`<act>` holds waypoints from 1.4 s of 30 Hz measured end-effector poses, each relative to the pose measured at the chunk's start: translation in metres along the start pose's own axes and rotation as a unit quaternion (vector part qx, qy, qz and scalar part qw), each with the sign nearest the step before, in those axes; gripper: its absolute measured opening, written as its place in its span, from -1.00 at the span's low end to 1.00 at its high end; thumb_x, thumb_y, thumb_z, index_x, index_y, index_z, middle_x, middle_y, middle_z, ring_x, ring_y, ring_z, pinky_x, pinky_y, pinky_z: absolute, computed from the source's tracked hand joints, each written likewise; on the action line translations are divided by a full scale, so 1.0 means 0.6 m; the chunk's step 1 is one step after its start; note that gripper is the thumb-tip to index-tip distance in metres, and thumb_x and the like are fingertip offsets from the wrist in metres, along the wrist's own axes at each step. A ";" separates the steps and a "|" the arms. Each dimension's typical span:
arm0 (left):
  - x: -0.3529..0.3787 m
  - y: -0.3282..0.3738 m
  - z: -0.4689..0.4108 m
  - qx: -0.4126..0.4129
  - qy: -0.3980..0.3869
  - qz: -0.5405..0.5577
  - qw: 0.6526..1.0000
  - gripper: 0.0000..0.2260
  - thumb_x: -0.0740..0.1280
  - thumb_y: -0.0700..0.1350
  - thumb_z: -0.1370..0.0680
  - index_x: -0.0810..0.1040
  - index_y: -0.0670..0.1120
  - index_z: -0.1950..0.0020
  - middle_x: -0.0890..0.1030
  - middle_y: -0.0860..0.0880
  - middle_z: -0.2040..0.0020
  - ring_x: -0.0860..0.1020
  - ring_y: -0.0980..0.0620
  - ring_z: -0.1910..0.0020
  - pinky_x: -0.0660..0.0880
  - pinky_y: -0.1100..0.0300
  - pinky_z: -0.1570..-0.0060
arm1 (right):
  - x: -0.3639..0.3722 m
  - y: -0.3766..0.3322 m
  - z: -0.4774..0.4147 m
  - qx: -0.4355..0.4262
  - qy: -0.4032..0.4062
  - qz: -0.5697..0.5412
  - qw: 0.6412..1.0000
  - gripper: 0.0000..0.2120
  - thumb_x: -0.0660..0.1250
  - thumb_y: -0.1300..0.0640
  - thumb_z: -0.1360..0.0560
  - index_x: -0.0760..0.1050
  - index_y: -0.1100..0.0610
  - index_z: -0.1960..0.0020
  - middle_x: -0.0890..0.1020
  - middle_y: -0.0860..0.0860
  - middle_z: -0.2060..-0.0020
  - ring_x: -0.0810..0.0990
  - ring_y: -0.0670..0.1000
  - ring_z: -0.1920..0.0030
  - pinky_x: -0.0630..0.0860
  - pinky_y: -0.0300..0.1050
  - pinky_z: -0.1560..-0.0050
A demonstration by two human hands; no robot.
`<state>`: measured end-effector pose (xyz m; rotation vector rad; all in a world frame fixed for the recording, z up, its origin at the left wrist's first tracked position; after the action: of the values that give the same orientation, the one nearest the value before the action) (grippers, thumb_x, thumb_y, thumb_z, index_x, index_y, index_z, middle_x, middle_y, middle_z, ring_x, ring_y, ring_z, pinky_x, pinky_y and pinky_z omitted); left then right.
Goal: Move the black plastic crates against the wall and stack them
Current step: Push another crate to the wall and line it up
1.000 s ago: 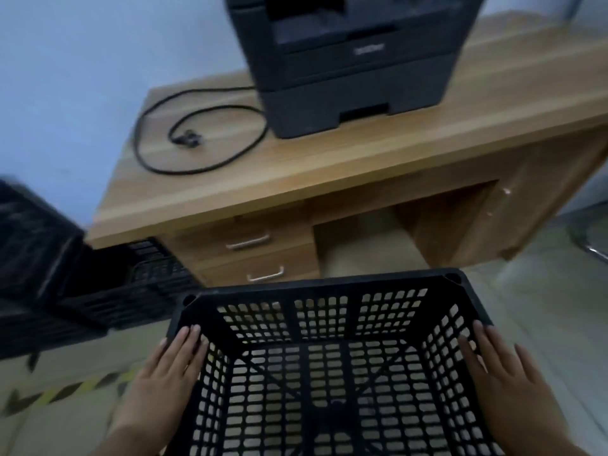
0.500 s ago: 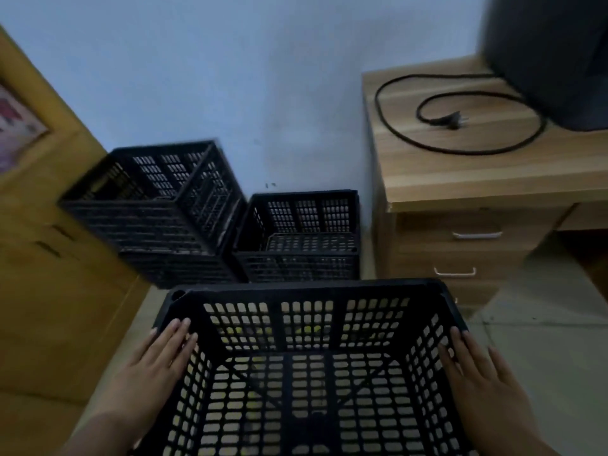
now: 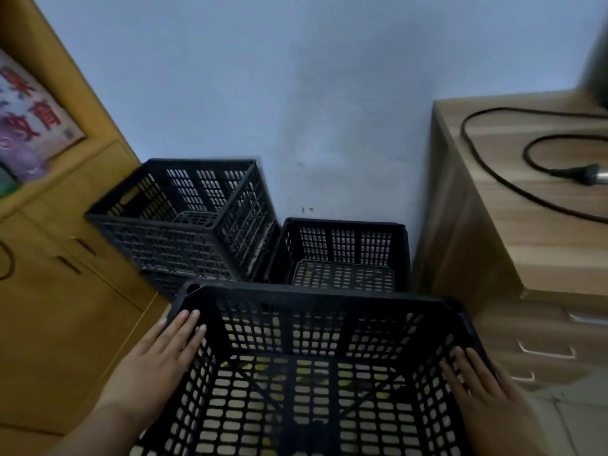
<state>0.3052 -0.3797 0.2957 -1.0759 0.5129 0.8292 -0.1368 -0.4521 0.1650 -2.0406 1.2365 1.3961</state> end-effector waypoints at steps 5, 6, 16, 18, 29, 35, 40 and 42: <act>0.008 -0.071 -0.113 0.032 0.094 0.065 0.993 -0.36 0.02 -0.23 -0.55 -0.35 -0.17 -0.48 -0.41 -0.13 -0.48 -0.54 -0.11 -0.37 -0.66 0.01 -0.21 | 0.060 0.023 -0.083 -0.021 -0.014 0.018 1.000 -0.50 -0.30 0.07 -0.59 -0.26 0.18 -0.50 -0.21 0.12 -0.52 -0.20 0.09 -0.52 -0.21 0.08 -0.48; 0.013 -0.088 -0.133 0.043 0.085 0.048 0.994 -0.35 0.08 -0.21 -0.48 -0.15 -0.20 -0.52 -0.20 -0.15 -0.54 -0.36 -0.13 -0.48 -0.49 -0.02 -0.38 | 0.073 0.031 -0.098 -0.025 -0.021 0.028 0.999 -0.49 -0.29 0.08 -0.59 -0.26 0.20 -0.50 -0.21 0.14 -0.52 -0.20 0.11 -0.52 -0.21 0.09 -0.48; -0.101 -0.149 -0.340 0.048 0.023 0.021 0.998 -0.41 -0.07 -0.26 -0.61 -0.50 -0.14 -0.38 -0.55 -0.11 -0.37 -0.53 -0.09 -0.34 -0.47 0.00 -0.29 | 0.106 0.128 -0.277 -0.024 -0.082 0.014 0.996 -0.40 -0.27 -0.09 -0.55 -0.21 0.15 -0.51 -0.16 0.09 -0.53 -0.16 0.06 -0.53 -0.20 0.04 -0.47; -0.120 -0.152 -0.385 0.060 0.013 0.022 0.998 -0.45 -0.10 -0.24 -0.62 -0.49 -0.16 -0.38 -0.54 -0.11 -0.36 -0.52 -0.07 -0.33 -0.46 0.04 -0.29 | 0.110 0.152 -0.301 -0.012 -0.084 0.025 0.996 -0.42 -0.26 -0.06 -0.56 -0.20 0.16 -0.51 -0.16 0.09 -0.53 -0.17 0.06 -0.53 -0.20 0.05 -0.48; -0.113 -0.211 -0.699 0.113 0.357 0.122 0.919 -0.53 -0.28 -0.24 -0.59 -0.07 -0.21 -0.52 -0.12 -0.17 -0.56 0.08 -0.09 -0.52 0.19 -0.04 -0.29 | 0.202 0.271 -0.477 0.044 -0.096 0.086 0.991 -0.45 -0.28 -0.01 -0.56 -0.19 0.15 -0.52 -0.17 0.10 -0.53 -0.17 0.06 -0.53 -0.19 0.02 -0.47; -0.086 -0.237 -0.838 0.088 0.384 0.150 0.907 -0.54 -0.22 -0.20 -0.60 0.00 -0.20 -0.52 -0.06 -0.17 -0.56 0.46 -0.14 -0.28 0.23 -0.02 -0.25 | 0.274 0.297 -0.548 0.131 -0.106 0.102 0.980 -0.45 -0.28 0.04 -0.55 -0.14 0.10 -0.52 -0.11 0.07 -0.54 -0.13 0.02 -0.53 -0.15 0.01 -0.47; -0.072 -0.254 -0.903 0.065 0.352 0.188 0.915 -0.53 -0.23 -0.17 -0.60 -0.02 -0.16 -0.53 0.12 -0.17 -0.52 0.30 -0.12 -0.43 0.13 0.00 -0.37 | 0.317 0.303 -0.590 0.193 -0.116 0.108 0.968 -0.46 -0.32 0.08 -0.55 -0.09 0.09 -0.52 -0.08 0.04 -0.54 -0.12 0.00 -0.53 -0.13 0.01 -0.46; -0.075 -0.262 -0.922 0.063 0.360 0.189 0.911 -0.52 -0.28 -0.13 -0.61 -0.03 -0.13 -0.53 -0.02 -0.12 -0.57 0.00 -0.04 -0.54 -0.07 0.04 -0.45 | 0.323 0.308 -0.605 0.201 -0.108 0.113 0.967 -0.44 -0.22 0.15 -0.52 -0.10 0.08 -0.53 -0.08 0.03 -0.54 -0.12 0.00 -0.53 -0.13 0.01 -0.46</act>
<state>0.4155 -0.9363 0.1914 -1.1636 1.4165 0.6969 -0.0642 -0.8972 0.1827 -1.4735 1.5432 1.2899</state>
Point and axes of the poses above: each hand's wrist, its own z-axis away from the middle knuckle, its own x-axis out of the palm, y = z × x, the point moved 3 cm from there along -z, towards the middle knuckle
